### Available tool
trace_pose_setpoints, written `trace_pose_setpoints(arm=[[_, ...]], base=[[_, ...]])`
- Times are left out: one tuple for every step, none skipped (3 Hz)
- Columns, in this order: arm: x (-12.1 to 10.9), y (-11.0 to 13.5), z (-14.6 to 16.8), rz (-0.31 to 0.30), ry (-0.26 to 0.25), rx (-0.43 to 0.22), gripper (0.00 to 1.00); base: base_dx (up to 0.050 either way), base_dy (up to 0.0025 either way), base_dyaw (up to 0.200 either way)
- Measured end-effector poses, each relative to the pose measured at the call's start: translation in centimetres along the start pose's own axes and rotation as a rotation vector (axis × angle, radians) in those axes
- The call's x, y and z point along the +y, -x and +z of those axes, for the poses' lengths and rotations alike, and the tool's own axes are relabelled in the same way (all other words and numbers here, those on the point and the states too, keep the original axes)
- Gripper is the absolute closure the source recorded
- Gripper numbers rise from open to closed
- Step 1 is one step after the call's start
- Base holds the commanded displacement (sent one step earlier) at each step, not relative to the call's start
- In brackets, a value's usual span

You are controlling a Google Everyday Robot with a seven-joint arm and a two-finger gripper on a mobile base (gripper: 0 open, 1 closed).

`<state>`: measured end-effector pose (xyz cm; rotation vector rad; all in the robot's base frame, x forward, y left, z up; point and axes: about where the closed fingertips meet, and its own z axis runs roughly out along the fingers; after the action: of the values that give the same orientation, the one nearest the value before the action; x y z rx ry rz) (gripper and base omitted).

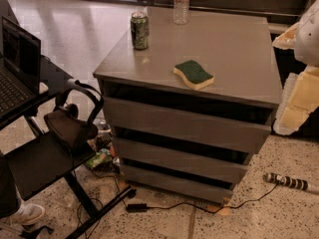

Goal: Move sponge near water bottle

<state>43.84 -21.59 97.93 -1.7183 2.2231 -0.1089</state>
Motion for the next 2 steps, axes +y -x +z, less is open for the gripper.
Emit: trace_pose_setpoints(arm=[[0.00,0.00,0.00,0.000,0.000,0.000,0.00],[0.00,0.00,0.00,0.000,0.000,0.000,0.00]], base=[[0.049,0.00001,0.000],[0.050,0.00001,0.000]])
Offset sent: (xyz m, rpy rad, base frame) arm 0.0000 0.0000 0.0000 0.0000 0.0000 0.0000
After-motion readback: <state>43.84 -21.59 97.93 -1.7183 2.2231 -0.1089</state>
